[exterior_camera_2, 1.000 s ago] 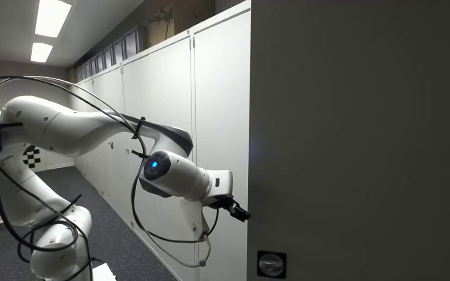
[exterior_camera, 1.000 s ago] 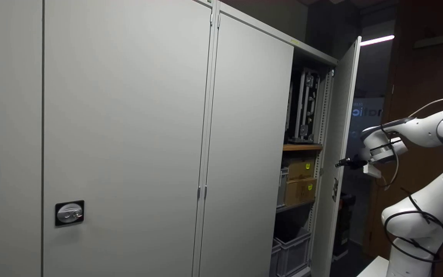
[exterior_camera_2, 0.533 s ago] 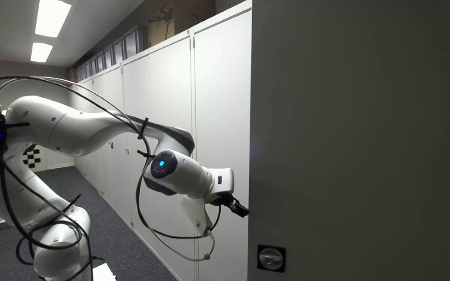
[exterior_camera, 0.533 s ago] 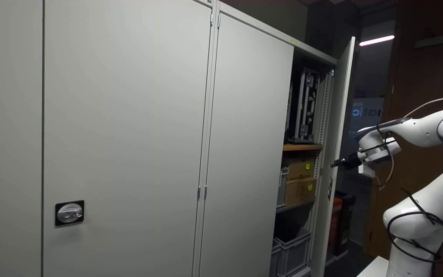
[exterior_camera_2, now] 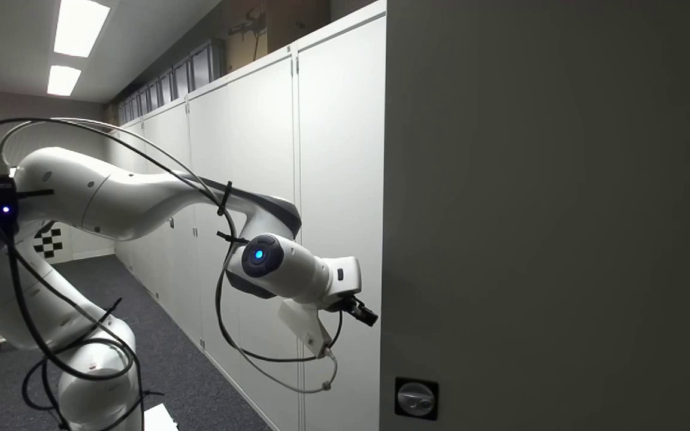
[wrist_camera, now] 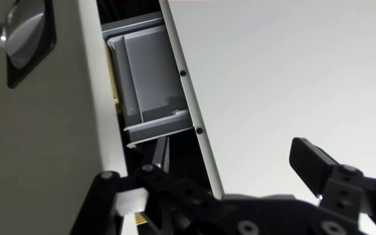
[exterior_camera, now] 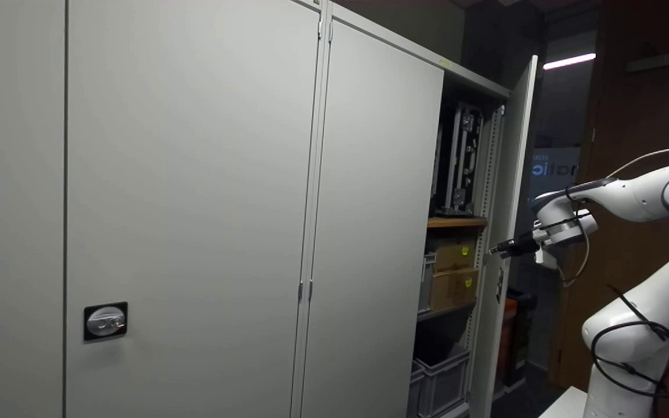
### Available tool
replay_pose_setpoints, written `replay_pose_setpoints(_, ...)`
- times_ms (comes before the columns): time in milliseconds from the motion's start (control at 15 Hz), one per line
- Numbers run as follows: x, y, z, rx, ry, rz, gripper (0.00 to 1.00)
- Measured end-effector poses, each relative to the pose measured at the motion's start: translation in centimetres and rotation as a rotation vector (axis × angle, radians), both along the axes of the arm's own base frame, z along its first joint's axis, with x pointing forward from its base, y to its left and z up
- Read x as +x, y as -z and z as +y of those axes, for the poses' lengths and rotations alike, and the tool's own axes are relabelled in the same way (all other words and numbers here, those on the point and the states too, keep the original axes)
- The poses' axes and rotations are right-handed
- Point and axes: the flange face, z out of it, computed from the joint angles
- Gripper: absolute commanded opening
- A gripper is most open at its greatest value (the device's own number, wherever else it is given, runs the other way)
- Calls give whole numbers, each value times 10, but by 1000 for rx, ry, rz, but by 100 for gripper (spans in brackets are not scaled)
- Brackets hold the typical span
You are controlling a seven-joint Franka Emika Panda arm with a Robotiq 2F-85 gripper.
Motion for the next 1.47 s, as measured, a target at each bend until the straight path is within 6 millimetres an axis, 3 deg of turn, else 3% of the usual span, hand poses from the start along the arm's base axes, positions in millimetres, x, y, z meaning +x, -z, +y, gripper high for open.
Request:
replay_pose_setpoints(467,-4,0,6,-34,-72,15,100)
replay_pose_setpoints(733,-40,2,25,-177,-114,105,100)
replay_pose_setpoints(933,-75,-13,33,-280,-30,153,100)
replay_pose_setpoints(1133,-100,-40,29,-345,82,164,100)
replay_pose_setpoints(1467,-125,-55,3,-335,274,220,100)
